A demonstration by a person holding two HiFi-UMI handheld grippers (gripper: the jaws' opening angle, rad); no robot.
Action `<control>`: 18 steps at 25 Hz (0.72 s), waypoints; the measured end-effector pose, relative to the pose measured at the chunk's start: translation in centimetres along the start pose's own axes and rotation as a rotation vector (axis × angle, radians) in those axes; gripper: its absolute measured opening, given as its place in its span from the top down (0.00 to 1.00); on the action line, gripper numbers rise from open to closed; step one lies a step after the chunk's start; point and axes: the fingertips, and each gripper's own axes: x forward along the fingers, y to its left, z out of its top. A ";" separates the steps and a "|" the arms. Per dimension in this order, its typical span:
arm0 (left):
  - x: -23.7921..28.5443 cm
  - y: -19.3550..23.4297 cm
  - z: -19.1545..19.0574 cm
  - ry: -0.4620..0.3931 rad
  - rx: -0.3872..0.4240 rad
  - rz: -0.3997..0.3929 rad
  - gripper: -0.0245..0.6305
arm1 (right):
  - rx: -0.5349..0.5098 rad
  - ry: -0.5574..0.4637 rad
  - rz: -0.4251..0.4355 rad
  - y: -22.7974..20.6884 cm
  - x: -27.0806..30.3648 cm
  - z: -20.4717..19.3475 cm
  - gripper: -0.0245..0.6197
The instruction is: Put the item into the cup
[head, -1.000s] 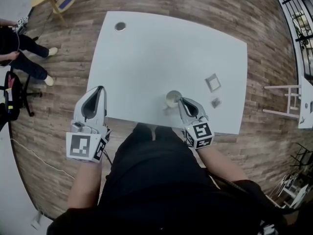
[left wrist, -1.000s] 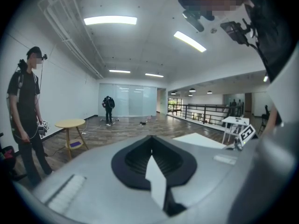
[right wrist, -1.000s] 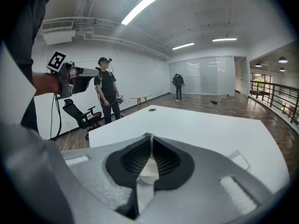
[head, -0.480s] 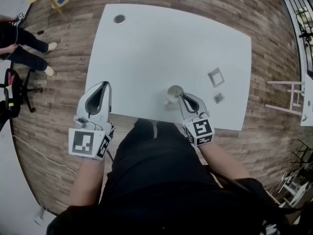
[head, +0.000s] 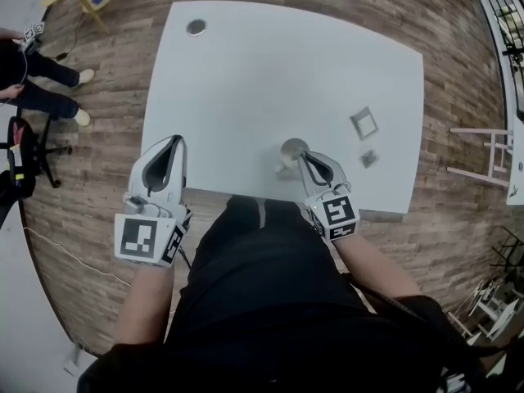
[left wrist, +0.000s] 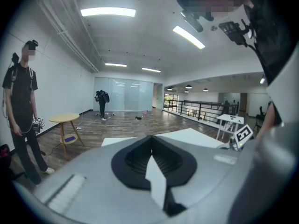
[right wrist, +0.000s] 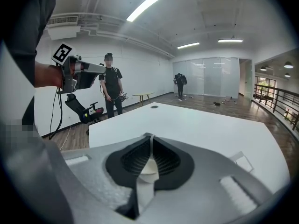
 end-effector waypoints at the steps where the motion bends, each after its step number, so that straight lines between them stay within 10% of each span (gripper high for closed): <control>1: 0.0 -0.1 -0.1 0.003 0.001 -0.004 0.96 | 0.005 0.004 -0.005 -0.1 0.0 -0.2 0.93; 18: 0.8 -0.8 -2.1 0.066 -0.015 -0.052 0.96 | 0.025 0.039 -0.010 0.2 0.6 -1.2 0.93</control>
